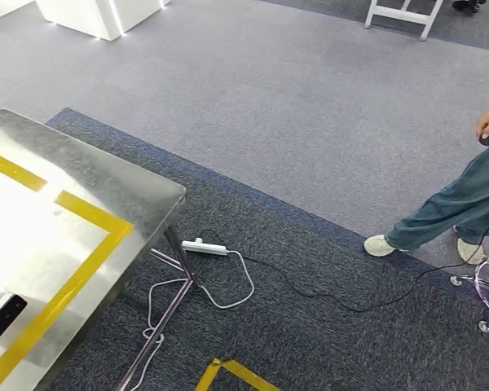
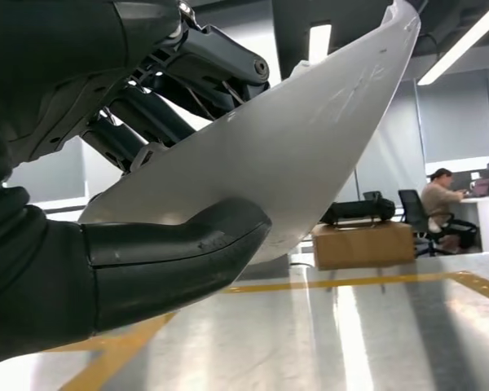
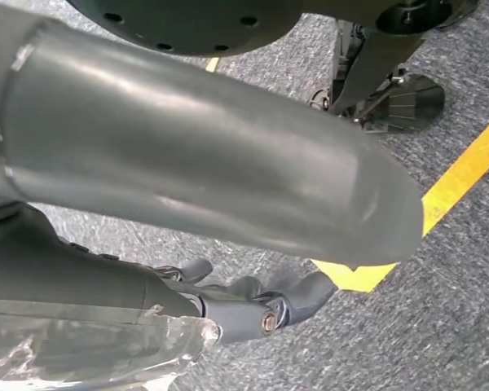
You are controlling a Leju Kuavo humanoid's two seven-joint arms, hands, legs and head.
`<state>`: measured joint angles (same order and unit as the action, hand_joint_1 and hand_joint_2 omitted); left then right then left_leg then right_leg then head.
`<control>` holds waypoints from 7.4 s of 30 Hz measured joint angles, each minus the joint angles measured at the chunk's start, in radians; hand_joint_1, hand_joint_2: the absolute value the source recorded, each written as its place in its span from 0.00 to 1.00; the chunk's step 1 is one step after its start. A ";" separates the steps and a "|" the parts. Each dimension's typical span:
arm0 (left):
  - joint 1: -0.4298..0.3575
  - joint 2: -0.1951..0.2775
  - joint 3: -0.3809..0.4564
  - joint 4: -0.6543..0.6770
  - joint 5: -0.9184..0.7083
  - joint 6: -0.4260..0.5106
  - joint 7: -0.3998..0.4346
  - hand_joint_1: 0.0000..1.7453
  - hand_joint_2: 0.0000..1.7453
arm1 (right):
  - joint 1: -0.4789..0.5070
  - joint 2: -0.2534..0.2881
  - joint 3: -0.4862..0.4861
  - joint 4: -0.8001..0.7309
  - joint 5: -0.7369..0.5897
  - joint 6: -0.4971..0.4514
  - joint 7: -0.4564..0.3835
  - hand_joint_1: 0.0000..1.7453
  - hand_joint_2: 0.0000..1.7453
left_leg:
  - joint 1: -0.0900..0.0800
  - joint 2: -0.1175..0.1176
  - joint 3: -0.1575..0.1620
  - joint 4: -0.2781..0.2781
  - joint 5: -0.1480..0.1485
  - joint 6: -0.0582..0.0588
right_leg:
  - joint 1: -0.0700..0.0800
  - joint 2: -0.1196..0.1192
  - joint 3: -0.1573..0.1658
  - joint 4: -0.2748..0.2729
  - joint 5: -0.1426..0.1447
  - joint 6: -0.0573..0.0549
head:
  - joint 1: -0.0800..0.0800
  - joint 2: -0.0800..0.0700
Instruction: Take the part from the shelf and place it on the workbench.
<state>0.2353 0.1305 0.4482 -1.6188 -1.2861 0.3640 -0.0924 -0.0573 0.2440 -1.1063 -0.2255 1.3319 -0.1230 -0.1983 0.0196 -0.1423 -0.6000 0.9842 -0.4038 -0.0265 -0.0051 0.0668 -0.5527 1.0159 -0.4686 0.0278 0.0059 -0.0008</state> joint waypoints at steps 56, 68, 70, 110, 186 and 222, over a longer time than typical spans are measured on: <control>-0.023 -0.022 0.069 0.048 -0.007 -0.022 -0.045 1.00 1.00 | 0.003 0.000 0.004 0.001 -0.001 0.005 0.001 0.00 0.00 | -0.006 0.055 0.016 0.000 -0.013 0.031 | 0.002 -0.032 -0.059 0.125 -0.045 0.026 | -0.006 0.000; -0.057 0.071 -0.112 0.082 0.028 0.038 -0.171 1.00 1.00 | 0.002 -0.002 0.010 0.003 0.002 0.018 -0.023 0.00 0.00 | -0.002 0.133 -0.142 0.290 -0.132 -0.024 | -0.001 -0.095 0.004 -0.006 -0.005 -0.026 | -0.019 0.000; -0.057 0.086 -0.142 0.088 0.032 0.044 -0.180 1.00 1.00 | 0.001 -0.002 0.011 0.003 0.003 0.019 -0.025 0.00 0.00 | -0.001 0.142 -0.109 0.233 -0.085 -0.024 | -0.001 -0.120 0.007 -0.006 -0.008 -0.023 | -0.019 0.000; -0.335 0.232 -0.680 0.251 0.117 -0.048 -0.283 1.00 1.00 | -0.007 -0.009 0.054 0.019 0.019 0.069 -0.035 0.00 0.00 | -0.018 0.131 0.007 -0.010 0.000 0.002 | 0.004 -0.059 -0.032 0.008 0.013 -0.010 | -0.007 0.000; -0.677 0.118 -0.744 0.589 0.168 -0.124 -0.089 0.00 0.00 | 0.004 -0.021 0.061 0.029 -0.002 0.099 -0.041 0.00 0.00 | -0.020 0.131 0.001 -0.007 0.001 0.004 | 0.002 -0.059 -0.035 0.007 0.017 -0.005 | -0.007 0.000; -0.081 0.162 -0.026 0.270 0.212 0.139 -0.167 0.00 0.00 | 0.030 -0.037 0.058 0.028 -0.015 0.016 0.006 0.00 0.00 | -0.007 0.104 0.014 -0.014 -0.009 0.035 | -0.004 -0.061 -0.148 0.281 -0.132 0.030 | 0.002 0.000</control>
<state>0.1544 0.2922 0.4224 -1.3493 -1.0737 0.5032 -0.2590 -0.0270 0.2070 -1.0480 -0.1976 1.3165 -0.1072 -0.1918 0.0125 -0.0379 -0.5856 0.9703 -0.4131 0.0082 -0.0092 0.0063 -0.7007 1.2965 -0.6003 0.0578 0.0081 -0.0008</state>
